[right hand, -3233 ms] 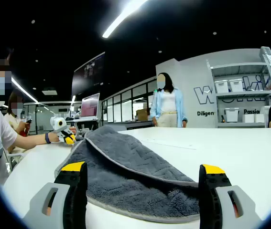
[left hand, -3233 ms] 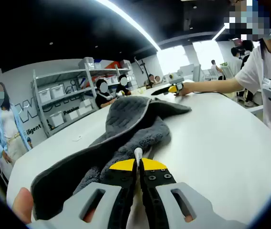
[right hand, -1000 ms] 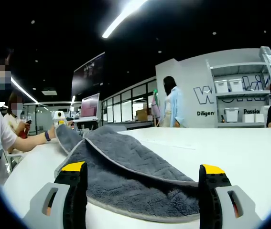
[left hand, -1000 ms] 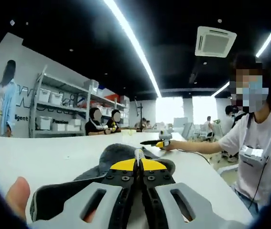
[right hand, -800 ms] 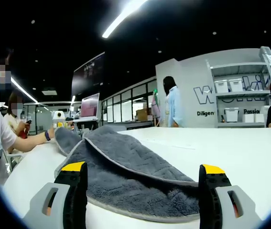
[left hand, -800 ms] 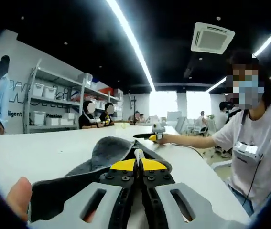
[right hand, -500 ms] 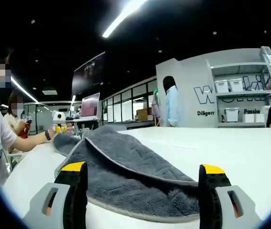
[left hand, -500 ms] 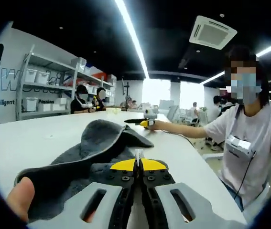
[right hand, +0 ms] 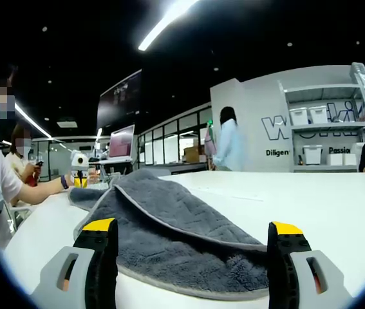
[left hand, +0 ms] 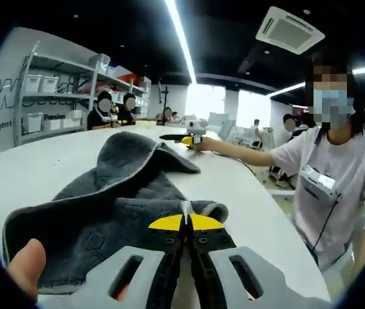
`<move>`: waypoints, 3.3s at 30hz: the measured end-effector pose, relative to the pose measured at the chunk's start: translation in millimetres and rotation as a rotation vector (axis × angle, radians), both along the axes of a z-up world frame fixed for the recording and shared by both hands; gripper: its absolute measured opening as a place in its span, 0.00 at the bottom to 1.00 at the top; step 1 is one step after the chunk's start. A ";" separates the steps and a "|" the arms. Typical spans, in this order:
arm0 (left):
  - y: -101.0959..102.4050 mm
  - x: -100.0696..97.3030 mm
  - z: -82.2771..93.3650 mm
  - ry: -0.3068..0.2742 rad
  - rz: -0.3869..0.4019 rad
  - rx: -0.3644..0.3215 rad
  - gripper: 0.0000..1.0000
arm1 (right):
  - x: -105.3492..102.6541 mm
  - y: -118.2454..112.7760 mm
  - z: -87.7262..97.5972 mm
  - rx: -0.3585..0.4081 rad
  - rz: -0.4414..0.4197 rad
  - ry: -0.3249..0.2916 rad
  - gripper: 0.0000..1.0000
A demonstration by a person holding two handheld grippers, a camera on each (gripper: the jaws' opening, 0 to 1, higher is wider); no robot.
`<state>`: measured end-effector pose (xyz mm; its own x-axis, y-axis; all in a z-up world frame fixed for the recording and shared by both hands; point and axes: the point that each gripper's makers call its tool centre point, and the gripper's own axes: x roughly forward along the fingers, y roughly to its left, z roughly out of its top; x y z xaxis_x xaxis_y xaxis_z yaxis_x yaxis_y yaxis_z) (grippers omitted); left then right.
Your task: Fold the towel on the table until its edges align and the towel forms a compact rectangular stack.
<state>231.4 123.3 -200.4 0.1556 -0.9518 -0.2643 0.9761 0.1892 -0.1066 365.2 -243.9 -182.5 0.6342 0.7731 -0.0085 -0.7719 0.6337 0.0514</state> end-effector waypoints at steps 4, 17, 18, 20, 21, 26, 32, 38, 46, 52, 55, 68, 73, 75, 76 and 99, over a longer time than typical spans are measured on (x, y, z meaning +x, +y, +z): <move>-2.6 -3.6 -12.9 0.013 -0.011 0.058 0.01 | -1.0 0.9 -0.5 -0.001 -0.001 0.000 0.98; 0.3 -2.2 -27.2 0.042 -0.017 0.125 0.01 | -2.7 -0.9 -2.3 -0.002 0.002 0.000 0.98; 0.2 -2.6 -28.1 0.044 -0.017 0.127 0.01 | -2.6 -1.2 -2.3 -0.002 0.001 0.000 0.98; 0.0 -3.4 -29.7 0.049 -0.016 0.133 0.01 | -2.3 -1.9 -2.3 0.000 0.001 0.000 0.98; 0.0 -3.5 -29.8 0.050 -0.016 0.133 0.01 | -1.9 -2.3 -2.3 -0.001 0.001 0.000 0.98; -0.4 -4.5 -27.8 0.032 -0.013 0.128 0.02 | -0.5 -3.7 -2.5 -0.002 0.001 0.000 0.98; 1.1 -3.2 -19.8 0.004 -0.016 0.102 0.03 | 2.8 -6.0 -2.0 -0.003 0.002 0.000 0.98; 3.2 -1.5 -18.5 0.002 -0.009 0.100 0.04 | 1.5 -4.7 -1.8 -0.002 0.001 0.000 0.98; 4.5 4.2 -3.8 -0.043 0.021 0.041 0.11 | 4.2 -6.7 -1.0 -0.001 0.001 0.000 0.98; 4.3 7.0 -1.3 -0.052 0.029 0.028 0.15 | -3.2 0.1 -2.8 -0.006 0.000 -0.001 0.98; 4.7 8.8 2.3 -0.063 0.035 0.013 0.17 | -5.7 2.8 -2.2 -0.003 -0.001 -0.001 0.98; 21.0 34.9 40.2 -0.142 0.164 -0.146 0.31 | 0.7 -1.1 -0.1 -0.003 0.000 0.000 0.98; 28.7 43.0 51.4 -0.169 0.216 -0.193 0.36 | 5.4 -4.9 1.1 -0.002 0.000 0.001 0.98; 29.6 44.6 53.3 -0.171 0.228 -0.204 0.40 | 6.5 -5.9 1.4 -0.002 -0.001 0.001 0.98; 30.7 46.1 55.8 -0.175 0.238 -0.219 0.43 | 6.9 -6.2 1.6 0.000 -0.001 0.000 0.98; 34.2 57.0 57.5 -0.200 0.324 -0.240 0.80 | -4.5 1.5 -3.1 -0.002 0.000 -0.001 0.98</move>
